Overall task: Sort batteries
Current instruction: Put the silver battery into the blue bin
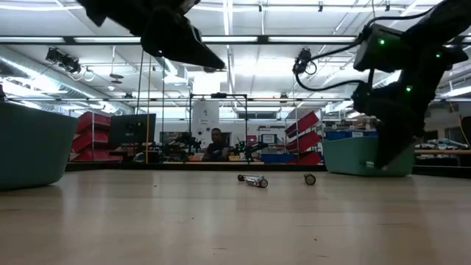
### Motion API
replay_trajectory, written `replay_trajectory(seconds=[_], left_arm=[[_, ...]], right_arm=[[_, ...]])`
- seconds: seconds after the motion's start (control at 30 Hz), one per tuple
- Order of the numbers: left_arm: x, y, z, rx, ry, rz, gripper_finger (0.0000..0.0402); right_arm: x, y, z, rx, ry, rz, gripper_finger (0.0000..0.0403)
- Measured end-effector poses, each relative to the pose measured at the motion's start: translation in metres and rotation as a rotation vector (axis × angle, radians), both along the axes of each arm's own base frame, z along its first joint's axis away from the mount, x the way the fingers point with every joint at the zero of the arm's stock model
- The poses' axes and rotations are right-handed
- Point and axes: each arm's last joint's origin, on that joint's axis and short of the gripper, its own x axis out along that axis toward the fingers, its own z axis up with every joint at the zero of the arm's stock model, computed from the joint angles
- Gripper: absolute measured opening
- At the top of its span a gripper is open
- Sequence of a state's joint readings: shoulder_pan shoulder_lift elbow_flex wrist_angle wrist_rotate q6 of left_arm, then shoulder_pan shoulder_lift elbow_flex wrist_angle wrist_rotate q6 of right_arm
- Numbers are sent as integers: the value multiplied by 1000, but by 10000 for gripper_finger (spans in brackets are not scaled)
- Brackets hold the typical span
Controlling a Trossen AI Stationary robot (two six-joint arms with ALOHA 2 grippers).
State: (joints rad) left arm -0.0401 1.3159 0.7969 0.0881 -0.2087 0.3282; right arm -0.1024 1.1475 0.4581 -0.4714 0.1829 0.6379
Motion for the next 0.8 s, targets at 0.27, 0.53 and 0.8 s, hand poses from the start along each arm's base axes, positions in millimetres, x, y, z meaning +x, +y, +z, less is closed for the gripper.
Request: replay_trajectory(seconds=[0.27,0.53,0.8], left_arm=[[-8,2,-22,-51,-164,-23,142],[-5,1,-21,-96,-243,-35,142],[19,7,-33,-111,-354,-27,142]], right_arm=[[27,3,21,15,-348,165,2],[51,1,56,-153,-749,306,2],[76,2,60,-245,-809,450,2]])
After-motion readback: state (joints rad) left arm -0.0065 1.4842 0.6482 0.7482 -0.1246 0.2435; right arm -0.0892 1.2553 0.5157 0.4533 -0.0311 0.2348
